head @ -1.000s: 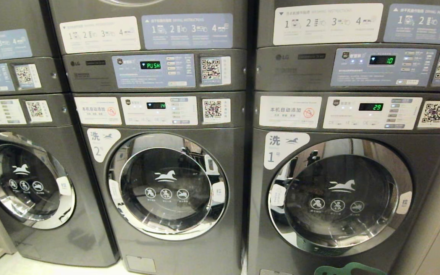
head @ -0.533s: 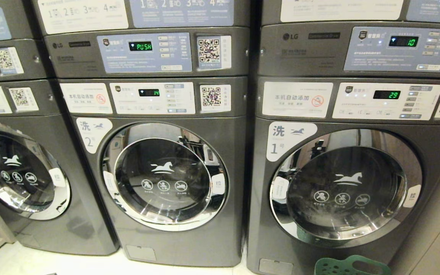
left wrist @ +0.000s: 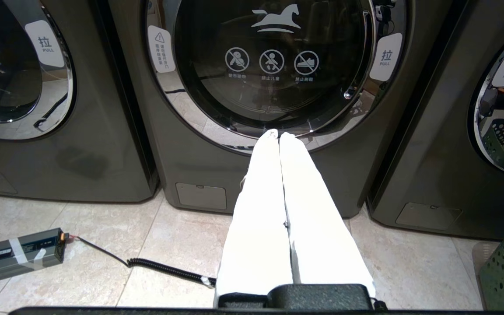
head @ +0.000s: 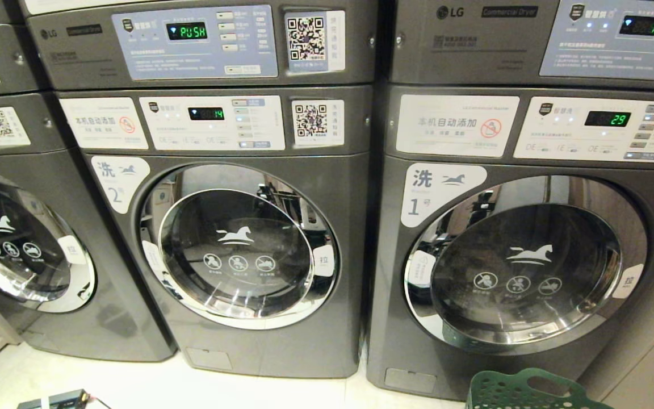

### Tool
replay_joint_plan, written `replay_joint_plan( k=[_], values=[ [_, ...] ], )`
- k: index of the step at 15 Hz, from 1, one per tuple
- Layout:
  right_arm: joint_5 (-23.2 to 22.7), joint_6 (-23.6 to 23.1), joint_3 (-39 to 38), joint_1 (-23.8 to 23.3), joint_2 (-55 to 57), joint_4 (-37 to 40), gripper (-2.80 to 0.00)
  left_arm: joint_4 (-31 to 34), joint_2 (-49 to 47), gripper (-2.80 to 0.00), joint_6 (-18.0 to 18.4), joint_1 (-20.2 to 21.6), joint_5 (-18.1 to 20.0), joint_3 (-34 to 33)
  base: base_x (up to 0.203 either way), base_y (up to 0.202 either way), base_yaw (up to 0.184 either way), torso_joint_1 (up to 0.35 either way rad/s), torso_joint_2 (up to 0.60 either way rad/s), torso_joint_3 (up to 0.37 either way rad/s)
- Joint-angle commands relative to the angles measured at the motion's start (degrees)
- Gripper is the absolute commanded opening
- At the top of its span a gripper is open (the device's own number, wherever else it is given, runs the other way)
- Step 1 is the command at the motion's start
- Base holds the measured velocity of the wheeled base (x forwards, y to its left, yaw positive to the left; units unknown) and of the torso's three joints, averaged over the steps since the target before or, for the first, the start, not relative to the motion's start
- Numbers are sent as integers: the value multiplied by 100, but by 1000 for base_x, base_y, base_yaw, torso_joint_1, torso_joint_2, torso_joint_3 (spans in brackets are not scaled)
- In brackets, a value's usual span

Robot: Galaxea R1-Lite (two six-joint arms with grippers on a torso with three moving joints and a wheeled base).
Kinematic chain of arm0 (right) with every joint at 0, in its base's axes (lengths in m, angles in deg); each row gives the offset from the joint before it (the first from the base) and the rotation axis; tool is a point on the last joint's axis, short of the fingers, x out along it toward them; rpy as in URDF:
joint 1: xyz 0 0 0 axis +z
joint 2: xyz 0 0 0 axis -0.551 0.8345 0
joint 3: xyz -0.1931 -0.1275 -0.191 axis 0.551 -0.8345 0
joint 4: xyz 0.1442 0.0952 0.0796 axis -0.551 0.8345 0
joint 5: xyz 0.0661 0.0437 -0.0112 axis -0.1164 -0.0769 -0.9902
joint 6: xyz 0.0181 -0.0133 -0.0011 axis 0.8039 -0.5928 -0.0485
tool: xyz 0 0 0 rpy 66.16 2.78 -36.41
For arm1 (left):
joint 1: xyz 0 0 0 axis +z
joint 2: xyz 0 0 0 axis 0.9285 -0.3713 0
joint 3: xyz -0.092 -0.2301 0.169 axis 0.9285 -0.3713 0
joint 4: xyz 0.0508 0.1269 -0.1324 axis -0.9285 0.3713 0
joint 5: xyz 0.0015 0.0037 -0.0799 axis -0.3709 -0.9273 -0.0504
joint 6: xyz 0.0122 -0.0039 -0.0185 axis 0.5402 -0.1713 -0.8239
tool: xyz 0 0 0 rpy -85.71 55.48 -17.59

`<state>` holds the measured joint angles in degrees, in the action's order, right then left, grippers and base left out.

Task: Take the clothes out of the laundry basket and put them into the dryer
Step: Take the clothes out of the basket

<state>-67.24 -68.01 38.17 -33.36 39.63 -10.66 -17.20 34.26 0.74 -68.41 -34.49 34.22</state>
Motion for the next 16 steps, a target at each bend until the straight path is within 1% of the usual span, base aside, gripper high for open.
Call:
replay_joint_plan(
  k=[1,6,8,13,16],
  values=[
    [4,4,-35,1,-1,-4,-280,1,2,-280,-1,3,-1,1,0,0,0,2,2,-27],
    [10,4,-35,1,-1,-4,-280,-4,2,-280,-1,0,-1,1,0,0,0,-6,23,17],
    [12,4,-35,1,-1,-4,-280,-8,2,-280,-9,-4,-1,1,0,0,0,-67,315,235],
    [12,4,-35,1,-1,-4,-280,-8,2,-280,-10,-5,-1,1,0,0,0,-48,397,337],
    [4,4,-35,1,-1,-4,-280,-8,2,-280,-10,3,-1,1,0,0,0,-10,113,105]
  ],
)
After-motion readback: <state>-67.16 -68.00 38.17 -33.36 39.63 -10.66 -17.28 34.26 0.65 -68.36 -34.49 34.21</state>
